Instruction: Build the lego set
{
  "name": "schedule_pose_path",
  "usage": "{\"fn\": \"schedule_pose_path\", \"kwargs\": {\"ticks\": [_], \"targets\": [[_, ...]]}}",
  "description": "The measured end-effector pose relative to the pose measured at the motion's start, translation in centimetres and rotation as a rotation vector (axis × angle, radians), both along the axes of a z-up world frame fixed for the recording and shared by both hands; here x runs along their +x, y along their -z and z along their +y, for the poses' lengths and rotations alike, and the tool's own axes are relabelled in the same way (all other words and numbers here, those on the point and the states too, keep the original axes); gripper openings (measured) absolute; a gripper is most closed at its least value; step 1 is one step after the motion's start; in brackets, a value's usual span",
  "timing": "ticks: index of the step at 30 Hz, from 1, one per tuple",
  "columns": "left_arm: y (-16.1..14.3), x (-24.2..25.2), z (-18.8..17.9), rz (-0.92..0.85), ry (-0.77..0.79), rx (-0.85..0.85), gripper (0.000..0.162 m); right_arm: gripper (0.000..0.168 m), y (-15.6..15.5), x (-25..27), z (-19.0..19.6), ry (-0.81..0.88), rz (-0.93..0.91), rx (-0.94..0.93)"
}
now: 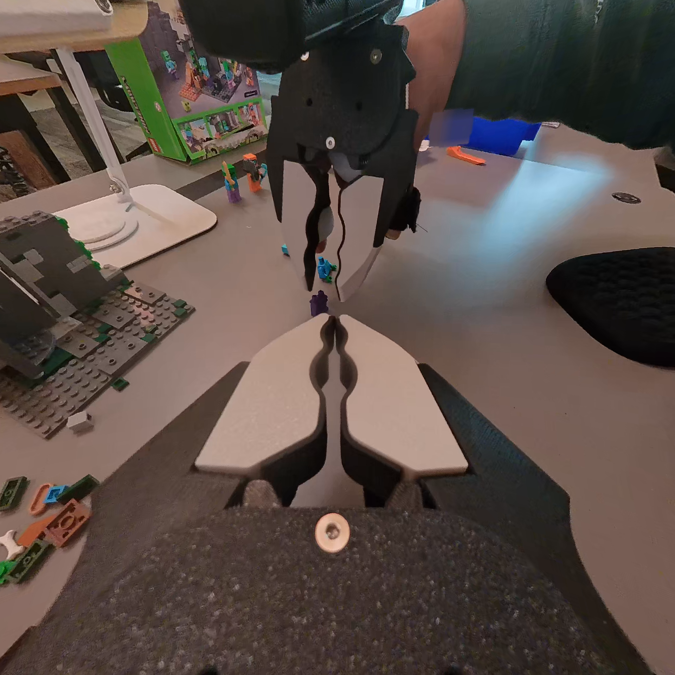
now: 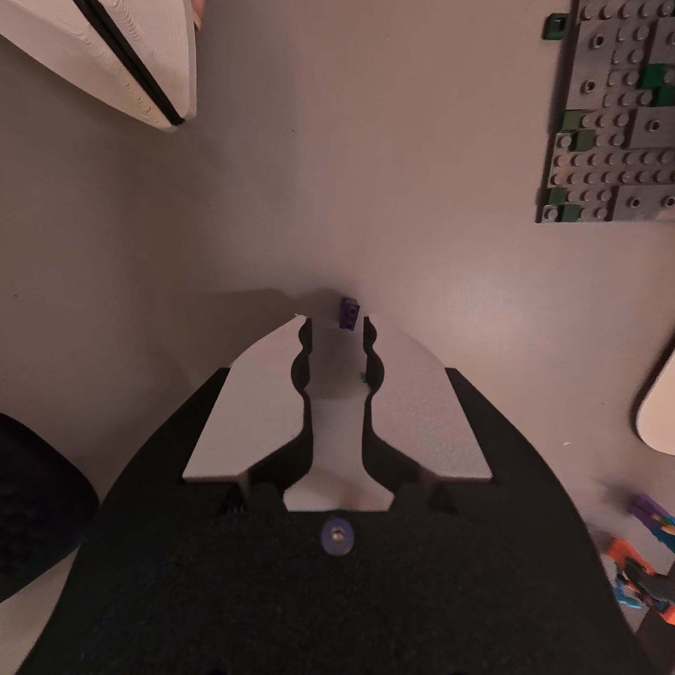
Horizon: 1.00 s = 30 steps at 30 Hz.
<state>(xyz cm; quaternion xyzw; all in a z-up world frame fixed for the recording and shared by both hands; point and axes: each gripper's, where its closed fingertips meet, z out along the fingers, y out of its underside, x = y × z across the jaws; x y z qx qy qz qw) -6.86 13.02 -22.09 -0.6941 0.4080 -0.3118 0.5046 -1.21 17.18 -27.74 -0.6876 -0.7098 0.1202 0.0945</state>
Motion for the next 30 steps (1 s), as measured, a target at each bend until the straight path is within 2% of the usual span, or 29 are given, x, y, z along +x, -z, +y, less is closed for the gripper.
{"fn": "schedule_pose_path", "kwargs": {"ticks": [5, 8, 16, 30], "targets": [[0.2, 0.0, 0.0, 0.003, 0.002, -0.010, 0.000, 0.024, 0.6, 0.0, 0.4, 0.016, -0.020, 0.007], [0.2, 0.0, 0.0, 0.007, 0.003, -0.006, 0.000, 0.008, 1.1, 0.0, 0.6, 0.007, -0.036, 0.018], [0.3, 0.0, 0.1, 0.002, 0.002, -0.014, 0.000, 0.007, 0.6, -2.6, -0.3, -0.088, -0.007, 0.029], [0.2, 0.1, 0.0, 0.003, 0.012, -0.008, 0.000, 0.010, 1.3, -4.4, -0.6, -0.133, -0.014, 0.029]]}}
